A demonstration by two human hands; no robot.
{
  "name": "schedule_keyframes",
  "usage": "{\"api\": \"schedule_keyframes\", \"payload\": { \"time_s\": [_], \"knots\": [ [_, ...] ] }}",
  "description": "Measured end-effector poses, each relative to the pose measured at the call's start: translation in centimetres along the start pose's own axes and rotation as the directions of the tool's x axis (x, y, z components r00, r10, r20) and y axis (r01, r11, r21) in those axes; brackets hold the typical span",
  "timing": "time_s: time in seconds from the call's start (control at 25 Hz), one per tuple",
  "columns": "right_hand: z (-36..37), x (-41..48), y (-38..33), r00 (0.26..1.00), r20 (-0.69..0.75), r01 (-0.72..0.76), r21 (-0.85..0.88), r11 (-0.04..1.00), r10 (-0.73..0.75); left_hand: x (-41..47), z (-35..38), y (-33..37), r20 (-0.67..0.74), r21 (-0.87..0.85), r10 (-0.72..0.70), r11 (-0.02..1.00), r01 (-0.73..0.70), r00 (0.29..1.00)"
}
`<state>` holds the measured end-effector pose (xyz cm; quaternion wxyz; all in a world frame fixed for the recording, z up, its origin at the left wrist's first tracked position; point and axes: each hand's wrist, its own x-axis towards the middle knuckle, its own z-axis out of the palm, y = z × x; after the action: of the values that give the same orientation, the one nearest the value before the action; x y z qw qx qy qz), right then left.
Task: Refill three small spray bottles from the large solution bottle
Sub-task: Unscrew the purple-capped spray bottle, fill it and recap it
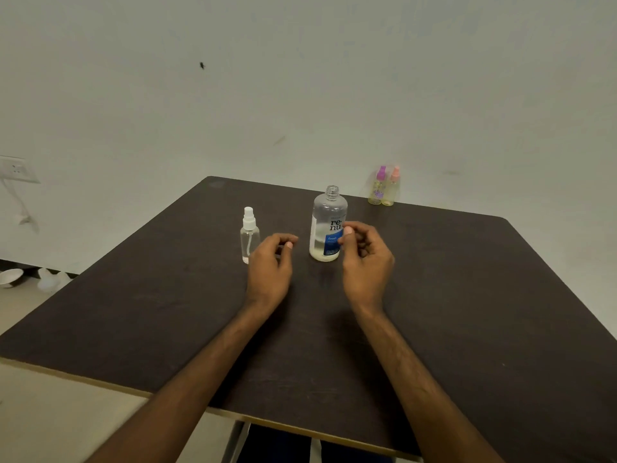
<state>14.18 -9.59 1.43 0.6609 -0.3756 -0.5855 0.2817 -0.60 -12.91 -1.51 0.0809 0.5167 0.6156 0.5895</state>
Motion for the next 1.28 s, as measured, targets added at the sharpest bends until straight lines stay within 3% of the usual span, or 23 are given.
{"api": "schedule_keyframes", "payload": {
  "time_s": [0.12,0.32,0.48,0.68,1.04,1.28],
  "knots": [
    [-1.7,3.5,1.7,0.994,-0.104,-0.035,-0.052,0.998,0.030,2.0,2.0,-1.2,0.089,-0.032,-0.158,0.986,0.161,0.984],
    [-2.5,10.0,6.5,0.982,-0.154,-0.146,-0.233,0.961,0.112,5.5,4.0,-2.6,0.069,-0.064,-0.329,0.941,0.333,0.942],
    [-2.1,15.3,10.5,0.970,-0.131,-0.238,-0.337,0.911,0.205,6.1,5.0,-3.2,0.029,0.000,-0.312,0.950,0.312,0.950],
    [0.2,20.8,13.4,0.957,-0.035,-0.271,-0.467,0.841,0.289,5.8,5.1,-3.6,0.013,-0.065,-0.286,0.956,0.286,0.958],
    [3.0,25.5,16.0,0.949,0.035,-0.221,-0.639,0.737,0.315,6.0,5.4,-4.2,0.001,-0.092,-0.267,0.960,0.266,0.964],
    [4.3,25.3,16.8,0.957,-0.009,-0.218,-0.680,0.701,0.288,6.1,5.4,-4.2,0.005,-0.085,-0.271,0.959,0.270,0.963]
  ]
}}
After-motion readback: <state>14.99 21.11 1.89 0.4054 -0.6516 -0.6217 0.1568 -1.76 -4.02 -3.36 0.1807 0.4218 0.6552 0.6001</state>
